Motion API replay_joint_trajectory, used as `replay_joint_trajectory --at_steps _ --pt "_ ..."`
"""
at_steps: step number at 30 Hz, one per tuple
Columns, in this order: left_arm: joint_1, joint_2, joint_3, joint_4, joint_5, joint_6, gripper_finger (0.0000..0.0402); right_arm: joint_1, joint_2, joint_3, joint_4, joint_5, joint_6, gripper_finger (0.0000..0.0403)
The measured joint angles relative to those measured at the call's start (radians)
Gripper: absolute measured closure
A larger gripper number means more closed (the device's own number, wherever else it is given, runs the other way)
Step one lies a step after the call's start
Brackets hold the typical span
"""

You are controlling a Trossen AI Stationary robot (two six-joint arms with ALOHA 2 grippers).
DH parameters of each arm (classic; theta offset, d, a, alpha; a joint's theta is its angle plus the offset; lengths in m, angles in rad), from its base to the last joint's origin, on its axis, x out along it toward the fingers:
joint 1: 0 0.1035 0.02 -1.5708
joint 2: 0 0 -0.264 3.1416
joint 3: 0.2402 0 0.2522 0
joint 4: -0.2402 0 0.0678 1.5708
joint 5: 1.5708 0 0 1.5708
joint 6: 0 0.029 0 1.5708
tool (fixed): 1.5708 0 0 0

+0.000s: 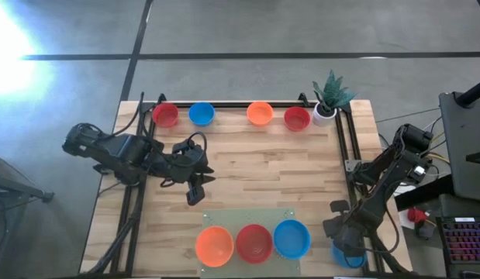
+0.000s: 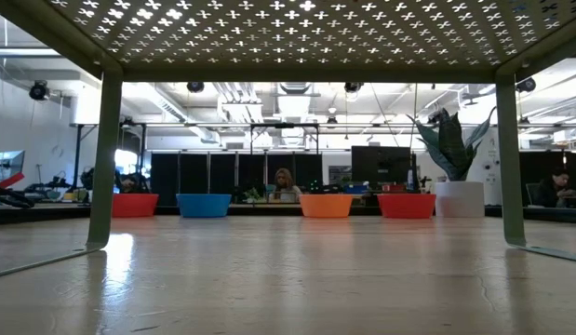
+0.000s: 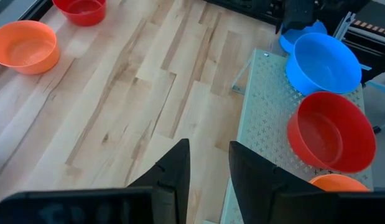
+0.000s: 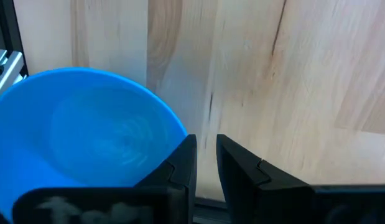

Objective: Pick & Place Mini bowls
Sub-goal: Stack the bottom blue bowl on the blue bowl on the shelf

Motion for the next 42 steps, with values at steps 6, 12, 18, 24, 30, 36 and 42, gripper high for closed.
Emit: replay_joint_trajectory --at_steps 6,12,18,24,30,36,42 --pt "0.0 0.0 0.0 0.0 0.0 0.0 0.0299 0.0 0.0 -0.006 0.005 0.0 0.007 0.0344" --pt "0.0 0.0 0.0 0.0 0.0 0.001 0.0299 0.0 0.0 -0.006 0.012 0.0 0.007 0.0344" --pt "0.0 0.0 0.0 0.0 0.0 0.001 0.0299 0.0 0.0 0.005 0.035 0.0 0.006 0.0344" --pt "0.0 0.0 0.0 0.0 0.0 0.006 0.0299 0.0 0.0 0.04 0.035 0.0 0.009 0.0344" --pt "0.0 0.0 0.0 0.0 0.0 0.006 0.0299 0.0 0.0 0.064 0.035 -0.005 0.028 0.0344" --pt "0.0 0.0 0.0 0.0 0.0 0.006 0.0299 0.012 0.0 0.064 0.035 -0.016 0.03 0.0344" --pt "0.0 0.0 0.0 0.0 0.0 0.006 0.0299 0.024 0.002 0.057 0.034 -0.052 0.029 0.0344"
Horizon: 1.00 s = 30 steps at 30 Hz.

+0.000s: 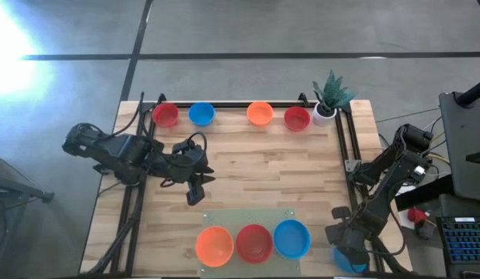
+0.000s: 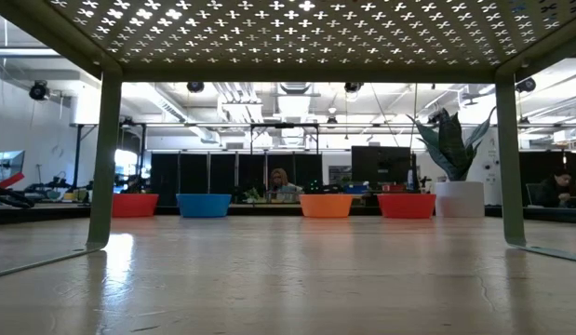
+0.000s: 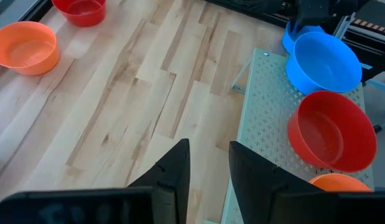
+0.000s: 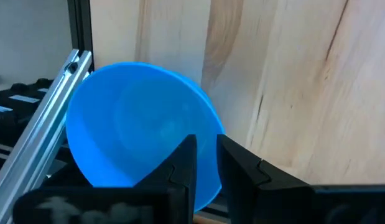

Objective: Pick & Place Mini bowls
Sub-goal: Stack the bottom blue bowl on the blue bowl on the shelf

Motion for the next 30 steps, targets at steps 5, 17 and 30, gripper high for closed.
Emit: replay_joint_trajectory --at_steps 5,17,30 --pt "0.0 0.0 0.0 0.0 0.0 0.001 0.0299 0.0 0.0 -0.002 0.0 0.001 -0.004 0.0344" --pt "0.0 0.0 0.0 0.0 0.0 0.003 0.0299 0.001 0.0 -0.01 0.001 0.001 -0.048 0.0344" --pt "0.0 0.0 0.0 0.0 0.0 0.0 0.0299 0.009 0.0 -0.09 0.12 0.005 -0.042 0.0344"
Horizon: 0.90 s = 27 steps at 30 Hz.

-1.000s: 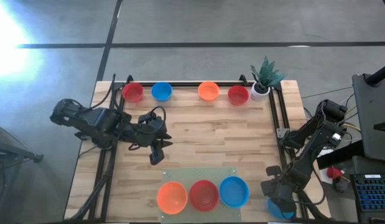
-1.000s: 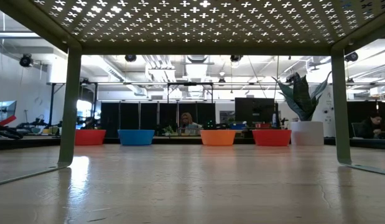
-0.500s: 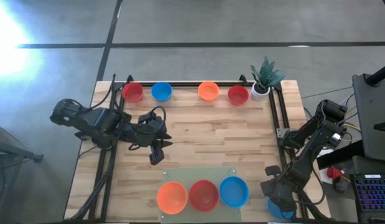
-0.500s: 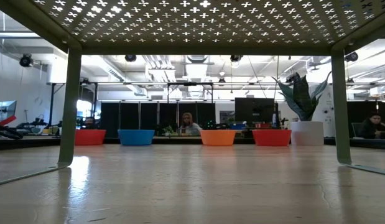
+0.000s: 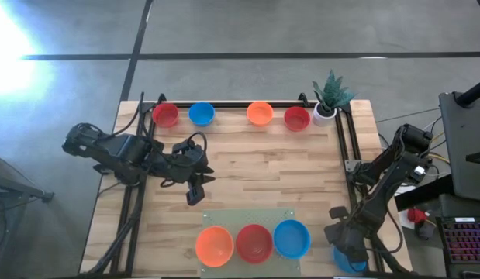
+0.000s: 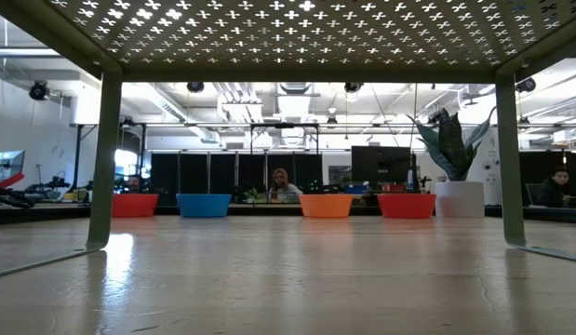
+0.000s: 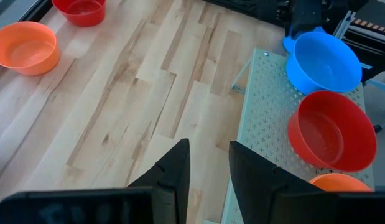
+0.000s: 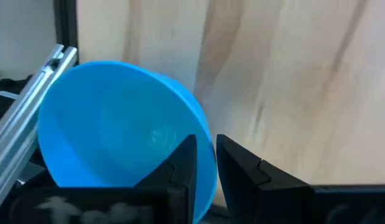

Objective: Pick & Place Mini bowls
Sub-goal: Stack the bottom blue bowl on the blue bowl on the shelf

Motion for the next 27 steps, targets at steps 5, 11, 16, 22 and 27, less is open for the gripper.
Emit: replay_joint_trajectory --at_steps 5,11,16,22,27 --pt "0.0 0.0 0.0 0.0 0.0 -0.004 0.0299 0.001 0.0 -0.038 0.036 0.0 0.033 0.0344" --pt "0.0 0.0 0.0 0.0 0.0 -0.005 0.0299 0.001 0.0 -0.057 0.039 0.0 0.056 0.0351" --pt "0.0 0.0 0.0 0.0 0.0 -0.006 0.0299 0.0 0.0 -0.059 0.039 -0.001 0.1 0.0388" --pt "0.0 0.0 0.0 0.0 0.0 -0.006 0.0299 0.0 0.0 -0.057 0.057 0.002 0.2 0.0394" --pt "0.0 0.0 0.0 0.0 0.0 -0.003 0.0299 -0.002 -0.012 -0.003 0.057 0.002 0.185 0.0394"
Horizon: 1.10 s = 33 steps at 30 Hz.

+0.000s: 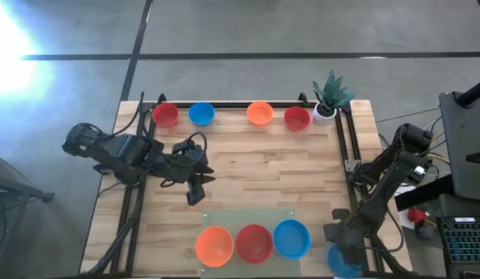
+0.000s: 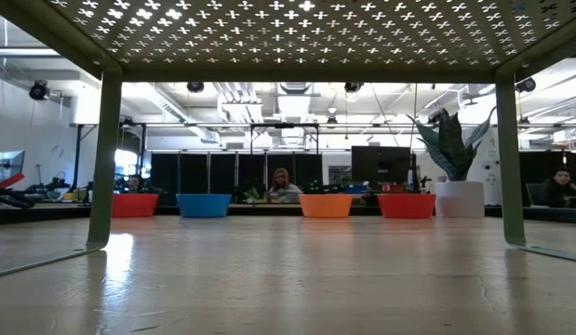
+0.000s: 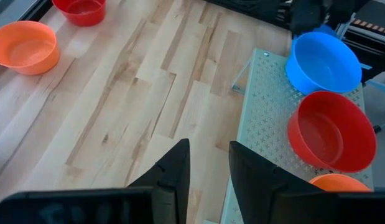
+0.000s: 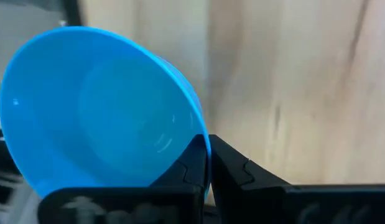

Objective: Pick & Place Mini bowls
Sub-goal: Stack the bottom blue bowl on the blue bowl on the shelf

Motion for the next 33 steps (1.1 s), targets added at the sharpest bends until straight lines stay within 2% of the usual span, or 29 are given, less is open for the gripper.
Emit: replay_joint_trajectory --at_steps 5,10,20,24,33 --pt "0.0 0.0 0.0 0.0 0.001 0.009 0.0299 0.0 -0.041 0.081 -0.009 0.005 0.061 0.0394" --pt "0.0 0.0 0.0 0.0 0.003 0.038 0.0299 0.0 -0.081 0.186 -0.074 0.074 0.131 0.0394" --pt "0.0 0.0 0.0 0.0 0.003 0.093 0.0299 0.0 -0.091 0.5 -0.451 0.299 0.217 0.0394" --pt "0.0 0.0 0.0 0.0 0.003 0.11 0.0299 -0.011 -0.086 0.596 -0.528 0.373 0.251 0.0394" --pt "0.0 0.0 0.0 0.0 0.003 0.115 0.0299 -0.124 -0.087 0.661 -0.53 0.409 0.283 0.0394"
